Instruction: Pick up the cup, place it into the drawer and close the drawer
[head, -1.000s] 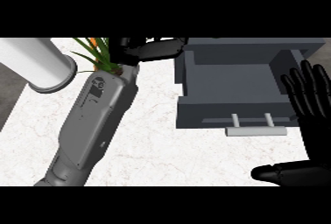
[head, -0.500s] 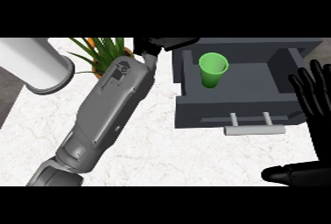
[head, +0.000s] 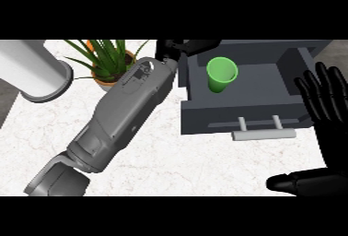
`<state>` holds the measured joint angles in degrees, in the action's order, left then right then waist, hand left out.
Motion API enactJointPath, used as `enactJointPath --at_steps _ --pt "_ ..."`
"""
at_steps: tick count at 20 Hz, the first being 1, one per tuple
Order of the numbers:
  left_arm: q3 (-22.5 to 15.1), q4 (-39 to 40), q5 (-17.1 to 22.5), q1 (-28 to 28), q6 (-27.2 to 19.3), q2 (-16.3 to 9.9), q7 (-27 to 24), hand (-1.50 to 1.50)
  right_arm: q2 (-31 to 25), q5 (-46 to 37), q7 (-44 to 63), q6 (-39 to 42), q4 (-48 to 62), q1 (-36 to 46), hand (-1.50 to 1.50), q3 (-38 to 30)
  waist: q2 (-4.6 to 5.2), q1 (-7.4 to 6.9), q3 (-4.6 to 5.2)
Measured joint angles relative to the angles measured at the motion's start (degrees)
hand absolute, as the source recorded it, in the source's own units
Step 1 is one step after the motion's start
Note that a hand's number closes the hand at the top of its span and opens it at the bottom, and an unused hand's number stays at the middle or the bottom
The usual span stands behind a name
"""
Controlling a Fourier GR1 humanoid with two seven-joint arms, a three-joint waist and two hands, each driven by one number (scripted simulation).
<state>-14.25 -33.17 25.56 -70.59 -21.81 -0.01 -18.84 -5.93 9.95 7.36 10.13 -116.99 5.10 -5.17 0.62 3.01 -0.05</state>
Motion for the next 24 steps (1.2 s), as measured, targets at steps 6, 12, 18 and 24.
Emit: enactJointPath --at_steps 6,12,18,24 --pt "-5.2 6.7 3.4 -3.6 -0.8 0.0 -0.9 1.50 0.4 -0.3 0.5 -0.4 1.2 2.2 -1.50 0.9 0.38 1.35 -0.02" --pt "-11.9 8.7 6.3 -4.4 -2.8 0.0 -0.5 1.50 0.4 0.2 -0.3 0.3 2.7 3.2 -1.50 1.0 0.56 2.44 -0.05" --pt "-17.9 10.4 7.0 -5.0 -5.4 0.0 0.9 -1.50 0.1 1.0 -0.5 1.2 2.2 2.8 -1.50 1.1 0.73 3.27 -0.07" --pt "-19.2 9.4 10.5 -4.7 -6.0 0.0 -0.6 -1.50 0.8 2.3 -0.2 0.9 1.8 3.5 -1.50 1.0 0.87 3.52 -0.05"
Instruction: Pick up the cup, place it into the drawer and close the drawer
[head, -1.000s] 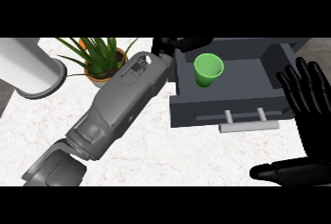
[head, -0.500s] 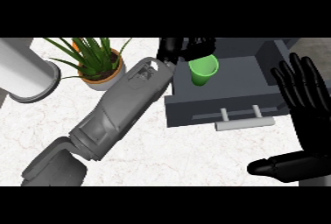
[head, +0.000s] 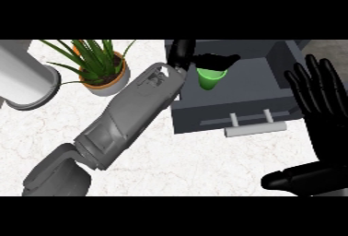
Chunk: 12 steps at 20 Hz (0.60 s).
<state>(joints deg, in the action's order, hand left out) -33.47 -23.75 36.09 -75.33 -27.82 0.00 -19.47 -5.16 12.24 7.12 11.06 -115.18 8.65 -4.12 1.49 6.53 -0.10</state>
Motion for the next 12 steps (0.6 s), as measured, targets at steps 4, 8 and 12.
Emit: enactJointPath --at_steps 4,8,12 --pt "0.6 -2.5 3.3 0.2 1.0 0.0 -2.3 -1.50 -0.1 2.1 0.7 0.7 -0.7 -0.7 -1.50 -0.4 -0.27 -0.86 0.02" --pt "2.9 -3.7 6.3 0.6 3.3 0.0 -6.5 -1.50 -0.5 4.6 2.3 1.1 -1.2 -0.4 -1.50 -1.1 -0.52 -2.17 0.07" --pt "5.5 -5.1 8.0 1.0 5.1 0.0 -7.3 -1.50 -1.8 6.5 2.4 2.6 -1.4 -1.2 1.50 -2.4 -0.98 -3.99 0.07"
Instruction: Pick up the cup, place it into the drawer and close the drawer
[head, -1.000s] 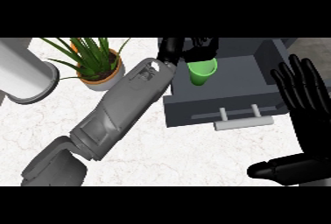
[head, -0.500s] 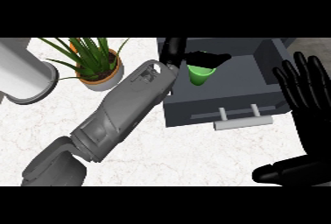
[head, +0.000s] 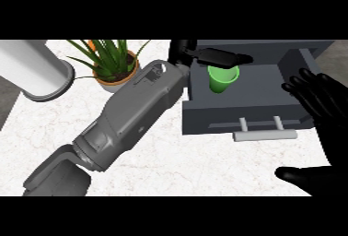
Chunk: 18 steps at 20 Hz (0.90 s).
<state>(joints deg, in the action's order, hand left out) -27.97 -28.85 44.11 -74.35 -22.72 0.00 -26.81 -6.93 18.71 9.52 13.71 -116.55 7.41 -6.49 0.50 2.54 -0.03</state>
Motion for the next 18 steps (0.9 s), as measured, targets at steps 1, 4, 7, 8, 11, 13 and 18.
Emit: enactJointPath --at_steps 1,4,7,8,11,13,18 --pt "0.6 -0.8 0.2 0.4 -0.2 -0.1 0.2 -1.50 -0.5 0.4 0.2 0.6 -0.5 -0.5 1.50 -0.1 -0.15 -0.49 0.00" --pt "1.9 -4.8 0.6 2.4 -0.2 -1.9 1.6 -1.50 -3.0 0.5 0.3 3.3 -1.1 -1.4 1.50 -0.6 -0.58 -1.85 0.02" --pt "2.8 -9.4 1.0 6.0 -0.4 -4.3 2.4 -1.50 -5.6 -2.2 -0.3 5.6 -1.9 -2.6 1.50 -0.5 -0.93 -2.99 0.05" --pt "3.1 -11.1 1.1 7.3 -0.7 -5.2 2.5 -1.50 -5.9 -3.6 -0.5 6.0 -2.0 -2.8 1.50 0.1 -0.98 -3.26 0.05" --pt "3.7 -16.9 1.3 12.2 -1.2 -8.7 4.0 -1.50 -7.0 -6.8 0.2 6.4 -3.4 -3.3 1.50 1.3 -1.09 -3.76 0.07" --pt "3.9 -21.2 1.4 16.1 -1.6 -11.1 5.2 -1.50 -7.9 -8.6 -0.2 7.4 -3.4 -4.3 1.50 1.6 -1.14 -4.04 0.06" --pt "5.1 -33.2 2.2 26.7 -0.6 -17.8 8.0 -1.50 -8.4 -14.4 -0.5 7.6 -1.6 -4.3 1.50 3.5 -1.04 -4.35 0.06"
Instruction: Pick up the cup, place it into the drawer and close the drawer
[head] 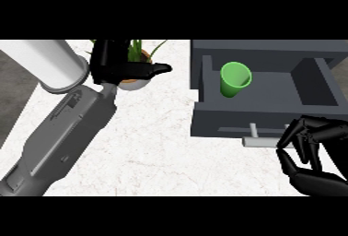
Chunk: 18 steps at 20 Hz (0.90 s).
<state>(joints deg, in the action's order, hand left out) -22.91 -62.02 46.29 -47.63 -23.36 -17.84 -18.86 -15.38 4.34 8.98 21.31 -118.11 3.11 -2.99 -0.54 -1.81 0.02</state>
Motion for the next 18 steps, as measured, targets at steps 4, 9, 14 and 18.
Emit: enactJointPath --at_steps 4,9,14,18 --pt "0.9 -9.3 0.0 9.1 0.4 -4.0 1.1 -1.50 0.5 -5.4 -1.3 -0.6 1.6 -0.8 1.50 2.1 0.13 0.27 -0.02" --pt "3.1 -16.5 1.4 17.8 3.7 -8.5 1.5 -1.50 -1.6 -16.1 -6.2 -0.7 5.5 0.6 1.50 6.1 0.31 0.05 -0.02" --pt "5.0 -20.0 2.2 25.2 8.0 -11.4 -0.1 -1.50 -4.1 -29.3 -12.0 -3.3 11.0 1.6 1.50 11.4 0.45 0.01 -0.02" --pt "8.0 -22.2 2.7 30.3 11.6 -13.7 -0.6 -1.50 -3.2 -37.4 -15.3 -7.3 17.8 3.1 1.50 14.9 0.53 0.46 -0.04"
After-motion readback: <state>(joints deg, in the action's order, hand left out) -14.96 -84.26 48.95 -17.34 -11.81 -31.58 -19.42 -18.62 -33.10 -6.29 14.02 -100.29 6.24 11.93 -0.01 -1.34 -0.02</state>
